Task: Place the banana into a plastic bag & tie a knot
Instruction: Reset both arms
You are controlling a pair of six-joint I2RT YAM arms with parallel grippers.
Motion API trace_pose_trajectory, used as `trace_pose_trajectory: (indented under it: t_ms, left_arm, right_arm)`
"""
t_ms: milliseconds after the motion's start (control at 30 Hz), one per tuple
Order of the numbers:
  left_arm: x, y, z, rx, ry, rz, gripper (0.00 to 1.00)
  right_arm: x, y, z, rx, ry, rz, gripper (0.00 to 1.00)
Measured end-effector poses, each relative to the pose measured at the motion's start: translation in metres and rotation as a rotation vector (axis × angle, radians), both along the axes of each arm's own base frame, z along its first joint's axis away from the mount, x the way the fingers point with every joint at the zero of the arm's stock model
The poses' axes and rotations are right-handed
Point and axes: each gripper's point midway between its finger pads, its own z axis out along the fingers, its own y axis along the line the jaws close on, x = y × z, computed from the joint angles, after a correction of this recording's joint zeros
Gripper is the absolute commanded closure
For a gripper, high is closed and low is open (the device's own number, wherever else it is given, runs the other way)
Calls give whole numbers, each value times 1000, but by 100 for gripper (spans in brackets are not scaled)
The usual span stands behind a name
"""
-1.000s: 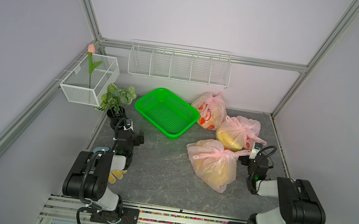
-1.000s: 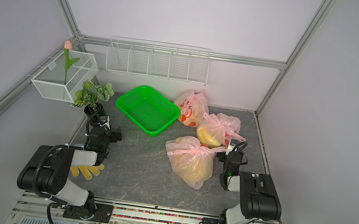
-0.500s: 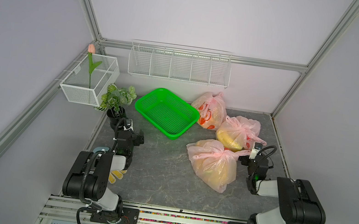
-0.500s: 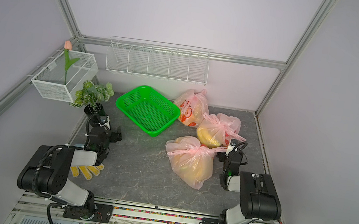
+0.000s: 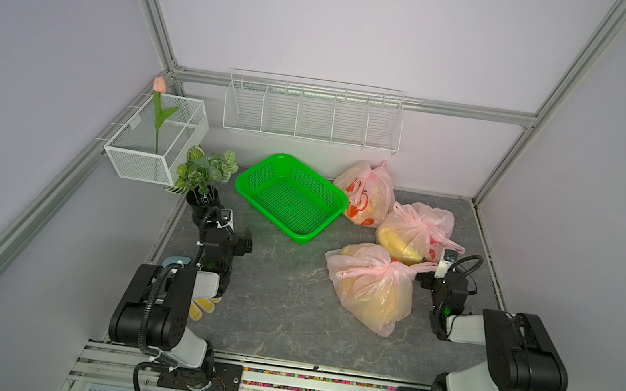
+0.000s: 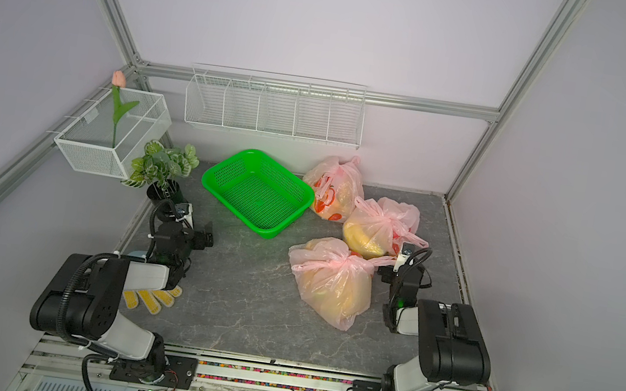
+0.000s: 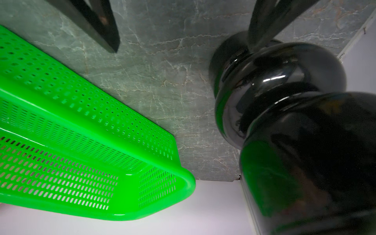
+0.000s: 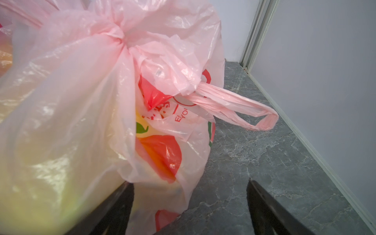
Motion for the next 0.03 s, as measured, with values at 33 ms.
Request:
trace_pose_trajectory:
  t_ms: [33]
  left_arm:
    - [0, 0, 0, -1, 0, -2, 0]
  right_arm:
    - [0, 0, 0, 0, 0, 0, 11]
